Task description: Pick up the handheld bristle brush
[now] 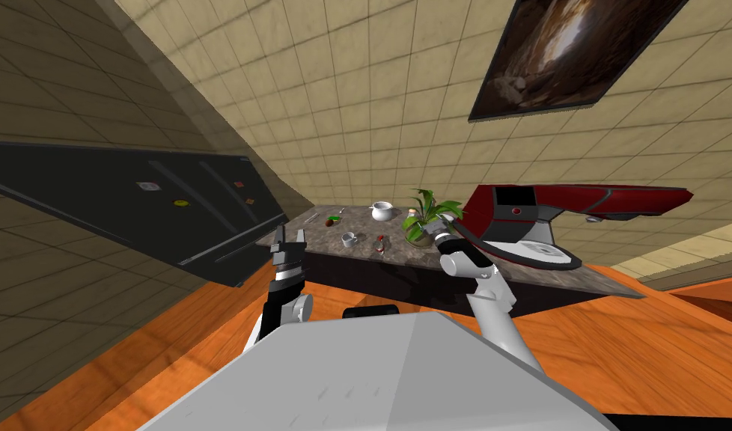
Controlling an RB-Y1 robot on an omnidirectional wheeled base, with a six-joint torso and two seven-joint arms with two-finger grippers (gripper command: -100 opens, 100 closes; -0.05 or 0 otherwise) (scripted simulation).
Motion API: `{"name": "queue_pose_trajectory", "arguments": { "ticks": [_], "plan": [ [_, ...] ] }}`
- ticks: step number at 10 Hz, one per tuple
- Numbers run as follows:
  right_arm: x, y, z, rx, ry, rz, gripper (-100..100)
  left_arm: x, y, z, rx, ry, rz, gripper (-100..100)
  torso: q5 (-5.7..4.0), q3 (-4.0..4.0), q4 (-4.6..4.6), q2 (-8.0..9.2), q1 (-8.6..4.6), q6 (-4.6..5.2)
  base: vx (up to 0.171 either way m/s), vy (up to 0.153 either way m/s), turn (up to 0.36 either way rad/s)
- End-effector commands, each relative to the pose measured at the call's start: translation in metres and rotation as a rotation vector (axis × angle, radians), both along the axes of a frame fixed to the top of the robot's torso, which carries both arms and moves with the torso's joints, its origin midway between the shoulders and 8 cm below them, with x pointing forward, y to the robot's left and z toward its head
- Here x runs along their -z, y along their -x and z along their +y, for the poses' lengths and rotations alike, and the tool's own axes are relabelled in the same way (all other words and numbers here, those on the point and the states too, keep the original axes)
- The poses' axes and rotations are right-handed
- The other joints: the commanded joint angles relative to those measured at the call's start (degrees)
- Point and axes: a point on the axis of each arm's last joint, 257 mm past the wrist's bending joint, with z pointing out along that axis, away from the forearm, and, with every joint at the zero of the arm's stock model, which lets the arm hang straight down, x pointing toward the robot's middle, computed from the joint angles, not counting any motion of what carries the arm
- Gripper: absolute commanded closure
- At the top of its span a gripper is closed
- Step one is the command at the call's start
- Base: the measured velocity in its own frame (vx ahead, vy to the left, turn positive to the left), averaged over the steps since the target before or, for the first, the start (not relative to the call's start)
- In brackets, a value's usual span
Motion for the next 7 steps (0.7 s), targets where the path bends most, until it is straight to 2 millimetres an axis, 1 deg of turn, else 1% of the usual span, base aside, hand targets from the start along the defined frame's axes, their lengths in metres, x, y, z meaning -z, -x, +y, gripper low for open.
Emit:
{"name": "queue_pose_trajectory", "arguments": {
  "ticks": [1, 2, 3, 4, 5, 6, 7],
  "plan": [
    [0.004, -0.005, 0.001, -0.015, -0.071, 0.023, -100, 0.0, 0.0, 0.0, 0.0, 0.0, 0.0, 0, 0.0, 0.0, 0.0, 0.0, 0.0, 0.0, 0.018, 0.036, -0.007],
    [0.008, -0.005, 0.001, -0.015, -0.099, 0.035, -100, 0.0, 0.0, 0.0, 0.0, 0.0, 0.0, 0, 0.01, -0.01, 0.0, -0.03, 0.06, -0.01, 0.02, 0.037, -0.006],
    [0.008, -0.005, 0.001, -0.015, -0.108, 0.033, -100, 0.0, 0.0, 0.0, 0.0, 0.0, 0.0, 0, 0.01, -0.02, -0.01, -0.03, 0.06, 0.0, 0.009, 0.014, -0.001],
    [0.011, -0.01, 0.004, -0.029, -0.166, 0.055, -100, 0.0, 0.0, 0.0, 0.0, 0.0, 0.0, 0, 0.0, 0.0, 0.0, 0.0, 0.0, 0.0, 0.018, 0.021, -0.006],
    [0.015, -0.009, 0.004, -0.028, -0.194, 0.069, -100, 0.0, 0.0, 0.0, 0.0, 0.0, 0.0, 0, 0.0, -0.01, 0.0, -0.03, 0.01, 0.0, 0.019, 0.031, -0.003],
    [0.015, -0.009, 0.004, -0.028, -0.203, 0.068, -100, 0.0, 0.0, 0.0, 0.0, 0.0, 0.0, 0, 0.01, -0.02, -0.01, -0.03, 0.04, 0.0, 0.008, 0.018, -0.002],
    [0.019, -0.013, 0.007, -0.042, -0.261, 0.095, -100, 0.0, 0.0, 0.0, 0.0, 0.0, 0.0, 0, 0.0, 0.0, 0.0, 0.0, 0.01, 0.0, 0.017, 0.029, -0.007]
  ]
}}
